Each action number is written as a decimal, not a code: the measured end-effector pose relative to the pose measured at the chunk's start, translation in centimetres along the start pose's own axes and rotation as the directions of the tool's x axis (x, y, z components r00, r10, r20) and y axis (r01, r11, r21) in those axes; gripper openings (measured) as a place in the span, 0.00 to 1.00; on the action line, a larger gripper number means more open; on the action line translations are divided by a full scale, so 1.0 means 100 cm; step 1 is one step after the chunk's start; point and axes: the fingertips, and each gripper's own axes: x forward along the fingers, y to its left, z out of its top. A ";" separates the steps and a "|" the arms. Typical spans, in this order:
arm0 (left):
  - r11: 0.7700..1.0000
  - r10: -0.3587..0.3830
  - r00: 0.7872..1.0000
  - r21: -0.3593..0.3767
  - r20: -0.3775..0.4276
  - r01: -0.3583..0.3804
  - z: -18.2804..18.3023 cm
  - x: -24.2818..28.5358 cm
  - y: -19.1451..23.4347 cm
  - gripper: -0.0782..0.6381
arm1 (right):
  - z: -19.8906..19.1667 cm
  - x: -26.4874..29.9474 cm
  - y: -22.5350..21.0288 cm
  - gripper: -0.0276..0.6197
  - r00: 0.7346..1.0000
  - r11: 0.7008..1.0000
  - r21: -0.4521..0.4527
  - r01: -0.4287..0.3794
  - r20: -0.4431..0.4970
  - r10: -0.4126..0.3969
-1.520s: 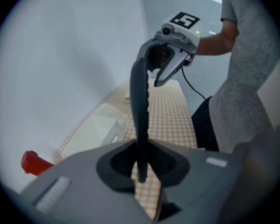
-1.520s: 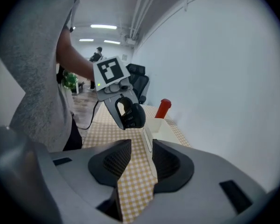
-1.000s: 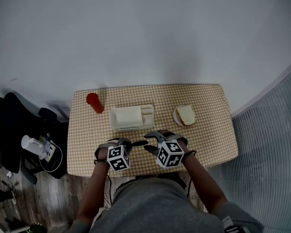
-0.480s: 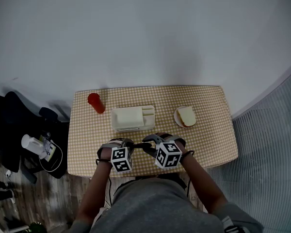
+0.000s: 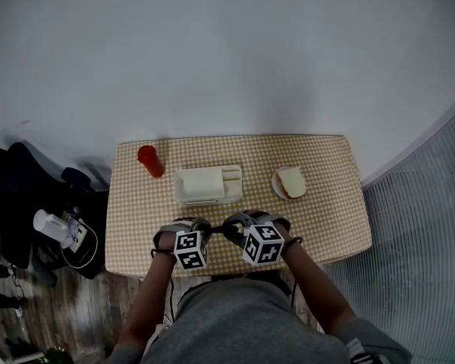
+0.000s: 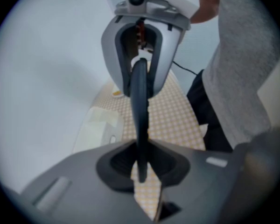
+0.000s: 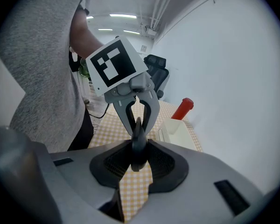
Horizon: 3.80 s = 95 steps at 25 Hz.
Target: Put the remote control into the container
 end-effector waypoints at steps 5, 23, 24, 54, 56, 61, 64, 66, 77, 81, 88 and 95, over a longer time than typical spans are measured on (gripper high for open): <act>1.000 0.007 1.000 -0.018 0.006 -0.007 0.003 0.000 0.000 0.24 | -0.001 -0.004 -0.001 0.20 1.000 1.000 0.013 0.016 -0.002 -0.016; 0.962 0.056 0.992 -0.270 0.115 -0.023 -0.015 -0.006 0.007 0.34 | -0.055 -0.022 -0.002 0.20 0.996 0.950 0.305 0.068 0.030 -0.081; 0.957 0.064 0.989 -0.290 0.130 -0.024 -0.016 -0.007 0.007 0.31 | -0.057 -0.022 -0.003 0.20 0.995 0.940 0.334 0.069 0.044 -0.088; 0.829 0.065 0.909 -0.530 0.412 0.181 0.024 -0.009 -0.015 0.11 | -0.116 -0.032 -0.068 0.20 0.996 0.811 0.584 0.039 0.045 -0.080; 0.825 0.071 0.903 -0.533 0.425 0.186 0.027 -0.012 -0.012 0.11 | -0.112 -0.034 -0.080 0.20 0.998 0.839 0.542 0.042 0.008 -0.055; 0.825 0.083 0.895 -0.535 0.438 0.185 0.030 -0.018 -0.003 0.11 | -0.104 -0.036 -0.111 0.20 0.992 0.908 0.413 0.073 -0.123 -0.024; 0.827 0.087 0.895 -0.532 0.437 0.179 0.029 -0.022 0.002 0.11 | -0.100 -0.035 -0.128 0.20 0.981 0.939 0.338 0.065 -0.194 0.001; 0.827 0.089 0.893 -0.532 0.441 0.180 0.030 -0.022 0.003 0.11 | -0.098 -0.034 -0.138 0.20 0.975 0.951 0.304 0.056 -0.224 0.014; 0.820 0.099 0.887 -0.542 0.450 0.183 0.034 -0.023 -0.001 0.11 | -0.087 -0.027 -0.181 0.20 0.893 0.990 0.137 -0.038 -0.440 0.095; 0.820 0.107 0.895 -0.548 0.433 0.167 0.028 -0.025 -0.001 0.11 | -0.085 -0.018 -0.184 0.20 0.852 0.989 0.108 -0.106 -0.502 0.146; 0.804 0.127 0.896 -0.573 0.425 0.158 0.020 -0.027 0.001 0.11 | -0.094 0.003 -0.188 0.20 0.773 0.982 0.061 -0.180 -0.608 0.180; 0.794 0.147 0.895 -0.590 0.422 0.148 0.013 -0.028 0.009 0.11 | -0.108 0.024 -0.183 0.20 0.730 0.974 0.060 -0.218 -0.652 0.204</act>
